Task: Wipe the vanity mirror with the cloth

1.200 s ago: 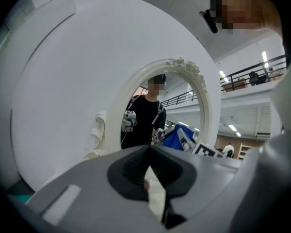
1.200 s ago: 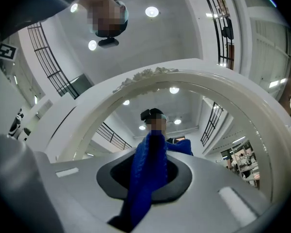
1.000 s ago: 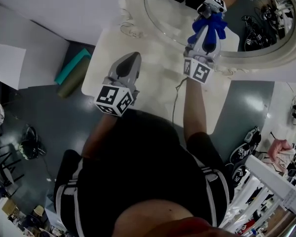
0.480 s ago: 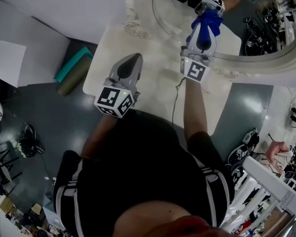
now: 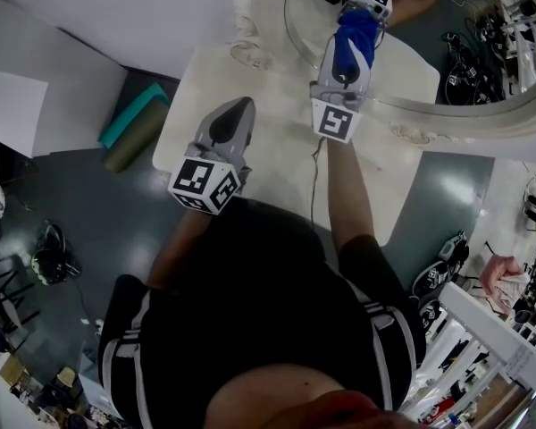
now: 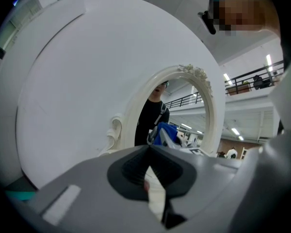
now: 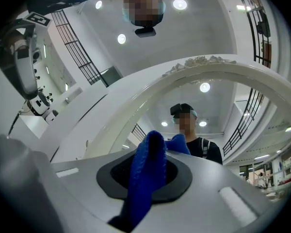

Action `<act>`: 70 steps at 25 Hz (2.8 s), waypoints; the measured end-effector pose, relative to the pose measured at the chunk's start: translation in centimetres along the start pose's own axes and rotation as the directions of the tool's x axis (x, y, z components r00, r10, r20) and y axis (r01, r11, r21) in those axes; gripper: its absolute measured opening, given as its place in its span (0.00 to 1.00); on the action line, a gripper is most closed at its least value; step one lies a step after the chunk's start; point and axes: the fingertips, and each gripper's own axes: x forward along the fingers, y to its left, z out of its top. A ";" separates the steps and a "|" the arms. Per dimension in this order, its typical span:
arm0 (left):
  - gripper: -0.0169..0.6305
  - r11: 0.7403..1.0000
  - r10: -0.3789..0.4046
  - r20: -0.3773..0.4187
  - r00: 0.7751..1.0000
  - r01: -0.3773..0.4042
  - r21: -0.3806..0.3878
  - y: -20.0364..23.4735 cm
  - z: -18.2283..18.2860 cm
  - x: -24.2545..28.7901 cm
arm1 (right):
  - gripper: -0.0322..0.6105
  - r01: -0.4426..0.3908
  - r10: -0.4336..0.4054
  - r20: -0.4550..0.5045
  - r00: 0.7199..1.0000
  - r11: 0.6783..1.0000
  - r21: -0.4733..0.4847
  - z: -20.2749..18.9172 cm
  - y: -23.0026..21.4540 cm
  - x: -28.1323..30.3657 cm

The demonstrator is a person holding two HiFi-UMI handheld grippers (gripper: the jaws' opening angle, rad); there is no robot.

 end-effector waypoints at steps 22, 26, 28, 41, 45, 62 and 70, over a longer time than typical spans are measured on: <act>0.04 0.998 0.065 -0.020 0.998 -0.066 -0.021 3.5 -1.4 -3.6 | 0.11 -0.164 0.179 -0.091 0.980 0.974 0.157 -4.8 9.7 1.5; 0.04 0.997 0.075 -0.024 0.997 -0.075 -0.024 3.6 -1.7 -4.0 | 0.11 -0.168 0.192 -0.088 0.977 0.959 0.228 -5.2 9.8 1.7; 0.04 0.997 0.076 -0.028 0.997 -0.076 -0.024 3.5 -1.9 -4.3 | 0.11 -0.176 0.207 -0.093 0.974 0.949 0.262 -5.3 10.0 1.7; 0.04 0.998 0.059 -0.013 0.998 -0.060 -0.025 2.9 -2.1 -5.7 | 0.11 -0.127 0.194 -0.105 0.975 0.885 0.448 -1.6 8.4 -0.3; 0.04 0.999 0.030 -0.004 1.000 -0.030 -0.023 2.2 -2.0 -5.3 | 0.11 -0.057 0.145 -0.142 0.979 0.868 0.493 -0.3 6.8 -2.0; 0.04 0.984 -0.177 -0.004 0.984 0.177 0.035 -6.5 -1.9 -1.1 | 0.11 0.173 -0.023 -0.343 0.939 0.894 0.414 5.2 -2.8 -15.1; 0.04 0.968 -0.240 -0.030 0.970 0.242 0.061 -10.5 -3.0 0.1 | 0.11 0.298 -0.131 -0.421 0.898 0.883 0.362 6.2 -6.4 -22.1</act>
